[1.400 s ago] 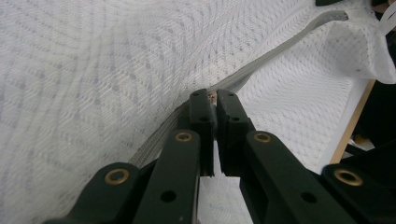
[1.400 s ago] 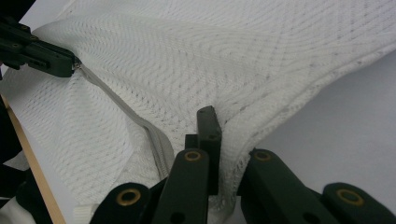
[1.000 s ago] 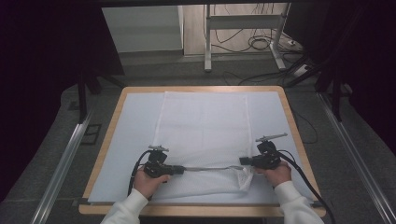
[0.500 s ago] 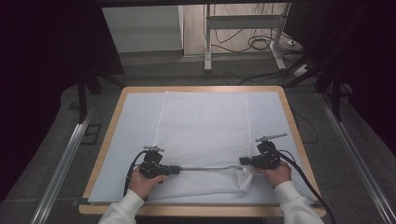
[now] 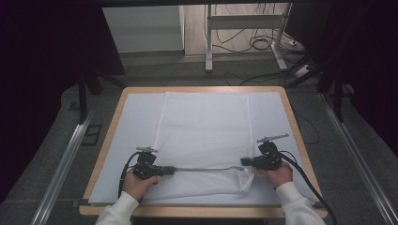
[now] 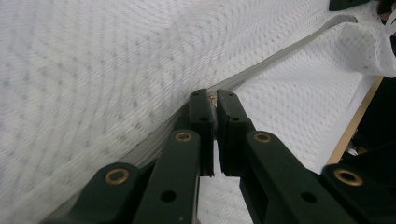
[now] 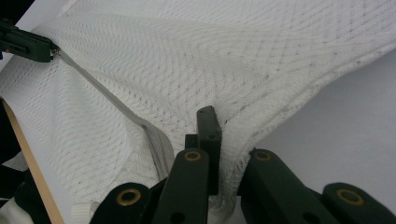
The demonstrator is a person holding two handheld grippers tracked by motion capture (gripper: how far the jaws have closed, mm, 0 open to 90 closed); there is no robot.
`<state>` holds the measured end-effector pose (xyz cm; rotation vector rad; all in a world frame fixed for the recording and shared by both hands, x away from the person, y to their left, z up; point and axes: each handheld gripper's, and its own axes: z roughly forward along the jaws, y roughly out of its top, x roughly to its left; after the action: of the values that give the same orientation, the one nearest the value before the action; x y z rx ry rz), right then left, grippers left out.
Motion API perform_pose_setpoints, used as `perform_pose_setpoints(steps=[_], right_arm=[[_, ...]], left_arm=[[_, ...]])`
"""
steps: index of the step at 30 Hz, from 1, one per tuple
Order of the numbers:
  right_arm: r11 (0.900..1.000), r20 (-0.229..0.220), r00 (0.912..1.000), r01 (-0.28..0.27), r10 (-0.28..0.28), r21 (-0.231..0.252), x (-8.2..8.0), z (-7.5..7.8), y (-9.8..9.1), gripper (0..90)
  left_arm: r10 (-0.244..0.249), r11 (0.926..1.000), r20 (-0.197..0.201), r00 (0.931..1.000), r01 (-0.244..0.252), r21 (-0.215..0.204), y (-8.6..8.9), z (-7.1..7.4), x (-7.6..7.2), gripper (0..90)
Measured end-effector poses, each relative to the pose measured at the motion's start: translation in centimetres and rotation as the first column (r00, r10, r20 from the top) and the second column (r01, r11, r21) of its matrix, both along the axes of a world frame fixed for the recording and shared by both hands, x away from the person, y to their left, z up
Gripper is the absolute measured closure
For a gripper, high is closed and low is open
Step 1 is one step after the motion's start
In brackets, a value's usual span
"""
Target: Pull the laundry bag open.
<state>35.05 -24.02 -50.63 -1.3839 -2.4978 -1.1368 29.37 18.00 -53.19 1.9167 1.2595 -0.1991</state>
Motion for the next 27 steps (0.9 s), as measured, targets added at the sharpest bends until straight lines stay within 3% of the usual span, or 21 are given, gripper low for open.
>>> perform_pose_setpoints(steps=[27], right_arm=[[1.0, 0.007, 0.9999, 0.008, -0.008, 0.004, 0.0, 0.1, -0.3, 89.0]], left_arm=[[0.038, 0.9993, 0.006, 0.9993, -0.038, -0.003, 2.2, 0.1, -0.6, 86.9]])
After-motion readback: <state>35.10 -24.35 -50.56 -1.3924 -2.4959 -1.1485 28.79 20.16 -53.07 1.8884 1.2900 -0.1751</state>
